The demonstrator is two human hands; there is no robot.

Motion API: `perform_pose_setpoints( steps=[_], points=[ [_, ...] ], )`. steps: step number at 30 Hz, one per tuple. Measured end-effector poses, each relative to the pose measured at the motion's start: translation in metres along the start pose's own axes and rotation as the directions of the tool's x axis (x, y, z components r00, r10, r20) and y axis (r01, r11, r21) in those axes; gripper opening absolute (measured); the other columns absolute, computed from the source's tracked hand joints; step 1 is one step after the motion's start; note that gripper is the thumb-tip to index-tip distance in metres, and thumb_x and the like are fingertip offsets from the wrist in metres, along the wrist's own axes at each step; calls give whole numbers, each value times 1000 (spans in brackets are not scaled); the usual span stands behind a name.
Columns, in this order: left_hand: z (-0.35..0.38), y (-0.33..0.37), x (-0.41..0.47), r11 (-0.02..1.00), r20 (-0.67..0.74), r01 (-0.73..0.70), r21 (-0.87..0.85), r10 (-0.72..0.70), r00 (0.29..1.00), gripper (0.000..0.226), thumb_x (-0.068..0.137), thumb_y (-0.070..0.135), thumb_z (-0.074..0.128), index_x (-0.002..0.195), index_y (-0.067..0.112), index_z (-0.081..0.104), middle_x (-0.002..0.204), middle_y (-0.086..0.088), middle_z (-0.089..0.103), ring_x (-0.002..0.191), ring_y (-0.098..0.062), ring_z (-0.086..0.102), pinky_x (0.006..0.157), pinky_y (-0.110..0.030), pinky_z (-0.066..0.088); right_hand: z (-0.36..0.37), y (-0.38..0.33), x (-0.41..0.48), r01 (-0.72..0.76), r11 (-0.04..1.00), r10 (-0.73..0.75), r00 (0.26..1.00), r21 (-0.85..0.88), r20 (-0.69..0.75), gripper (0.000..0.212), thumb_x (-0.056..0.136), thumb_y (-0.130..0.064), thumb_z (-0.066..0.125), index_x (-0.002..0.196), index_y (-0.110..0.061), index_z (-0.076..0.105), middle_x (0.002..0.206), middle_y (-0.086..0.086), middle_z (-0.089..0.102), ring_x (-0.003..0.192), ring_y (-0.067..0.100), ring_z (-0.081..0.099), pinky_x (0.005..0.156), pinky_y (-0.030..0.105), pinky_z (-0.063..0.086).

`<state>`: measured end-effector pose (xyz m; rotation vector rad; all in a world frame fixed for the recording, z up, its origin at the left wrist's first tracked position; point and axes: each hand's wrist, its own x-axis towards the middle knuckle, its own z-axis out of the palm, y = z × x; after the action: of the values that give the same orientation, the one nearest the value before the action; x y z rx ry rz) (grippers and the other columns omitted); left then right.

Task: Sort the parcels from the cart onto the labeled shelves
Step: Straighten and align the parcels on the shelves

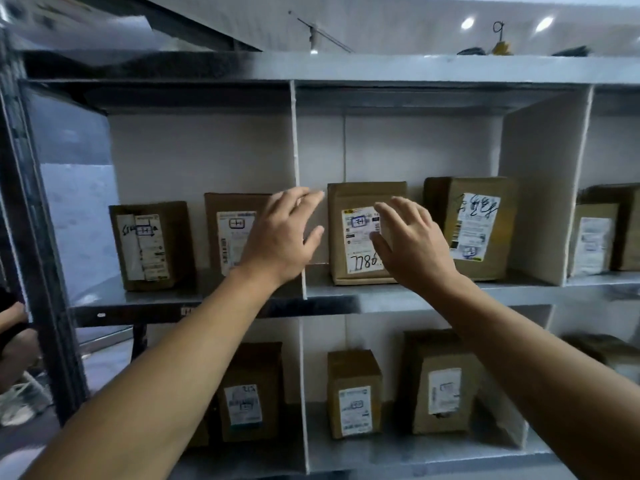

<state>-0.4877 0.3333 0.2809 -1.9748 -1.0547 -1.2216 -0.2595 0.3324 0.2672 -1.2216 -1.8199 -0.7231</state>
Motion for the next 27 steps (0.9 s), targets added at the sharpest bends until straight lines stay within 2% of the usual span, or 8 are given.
perform_pose_setpoints(
  steps=[3, 8, 12, 18, 22, 27],
  points=[
    [15, 33, 10, 1000, 52, 27, -2, -27, 998, 54, 90, 26, 65, 140, 16, 50, 137, -8, 51, 129, -26, 44, 108, -39, 37, -14, 34, -4, 28, 999, -28, 1000, 16, 6, 42, 93, -23, 63, 133, -12, 54, 137, 21, 53, 126, 42, 49, 92, 56, 51],
    [33, 53, 20, 989, 116, 147, -8, -145, 983, 57, 92, 29, 64, 144, 20, 44, 143, -4, 45, 135, -21, 37, 111, -36, 32, -18, 60, -1, -11, 997, 6, 998, 81, 63, 51, 96, -30, 60, 143, -18, 46, 148, 19, 45, 134, 41, 42, 99, 58, 47],
    [40, 50, 33, 981, 144, 192, 22, -193, 970, 59, 92, 30, 63, 146, 21, 41, 146, -2, 42, 138, -20, 33, 111, -33, 27, -15, 68, 15, -38, 990, 29, 997, 134, 66, 54, 97, -33, 61, 146, -20, 43, 151, 17, 42, 136, 39, 41, 100, 54, 48],
    [62, 39, 47, 975, 141, 221, 1, -219, 965, 58, 92, 30, 64, 145, 21, 42, 145, -3, 42, 135, -22, 36, 113, -41, 35, 7, 74, 39, -118, 967, 97, 990, 226, 103, 61, 98, -35, 60, 153, -23, 35, 158, 14, 32, 143, 33, 33, 111, 47, 38],
    [77, 34, 60, 975, 118, 221, -16, -218, 969, 60, 91, 29, 66, 145, 21, 42, 146, -4, 40, 134, -24, 35, 110, -40, 38, 21, 82, 54, -153, 951, 128, 986, 269, 108, 61, 97, -36, 61, 152, -23, 36, 158, 15, 31, 143, 34, 34, 111, 49, 40],
    [93, 26, 84, 972, 130, 235, -5, -233, 964, 63, 91, 30, 66, 148, 24, 38, 153, -6, 31, 141, -26, 25, 113, -43, 30, 40, 95, 67, -164, 936, 140, 985, 312, 99, 61, 97, -32, 62, 152, -24, 36, 156, 16, 31, 141, 35, 36, 112, 48, 39]
  ],
)
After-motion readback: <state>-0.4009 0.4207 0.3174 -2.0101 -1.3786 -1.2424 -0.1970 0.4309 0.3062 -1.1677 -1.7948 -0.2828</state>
